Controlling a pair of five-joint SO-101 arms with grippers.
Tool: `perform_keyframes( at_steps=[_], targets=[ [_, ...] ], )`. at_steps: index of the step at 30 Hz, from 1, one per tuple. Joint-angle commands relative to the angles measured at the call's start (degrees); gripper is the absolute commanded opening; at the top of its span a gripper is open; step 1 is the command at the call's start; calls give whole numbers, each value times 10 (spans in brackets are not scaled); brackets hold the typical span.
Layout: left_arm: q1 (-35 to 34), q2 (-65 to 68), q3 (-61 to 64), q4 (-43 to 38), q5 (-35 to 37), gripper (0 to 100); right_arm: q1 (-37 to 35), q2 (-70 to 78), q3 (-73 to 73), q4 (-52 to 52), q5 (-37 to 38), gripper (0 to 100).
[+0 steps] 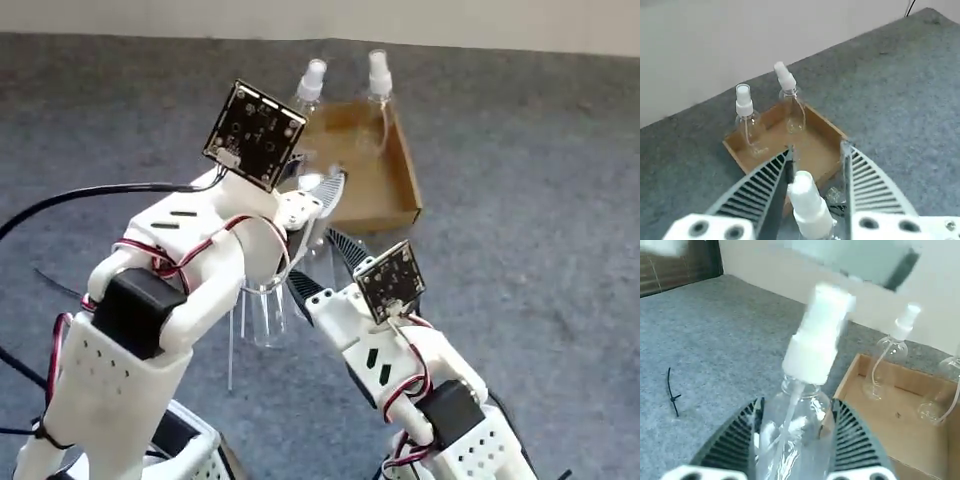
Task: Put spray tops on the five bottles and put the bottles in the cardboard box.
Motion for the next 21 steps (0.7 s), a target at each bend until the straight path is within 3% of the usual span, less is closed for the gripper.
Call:
perform_keyframes(
  at_steps=[1,5,13,21],
  targets=[
    [-7,-11,-42,15,-3,168,-3,-8,-7,-1,-5,3],
    [-9,-11,-62,16,-3,168,-2,-8,-7,-1,-5,3],
    [-83,-5,-21,11,-4,167,-4,-8,-8,-1,-5,3],
    [-81,8,33,-5,-43,167,-2,-8,-9,-1,-5,3]
  ],
)
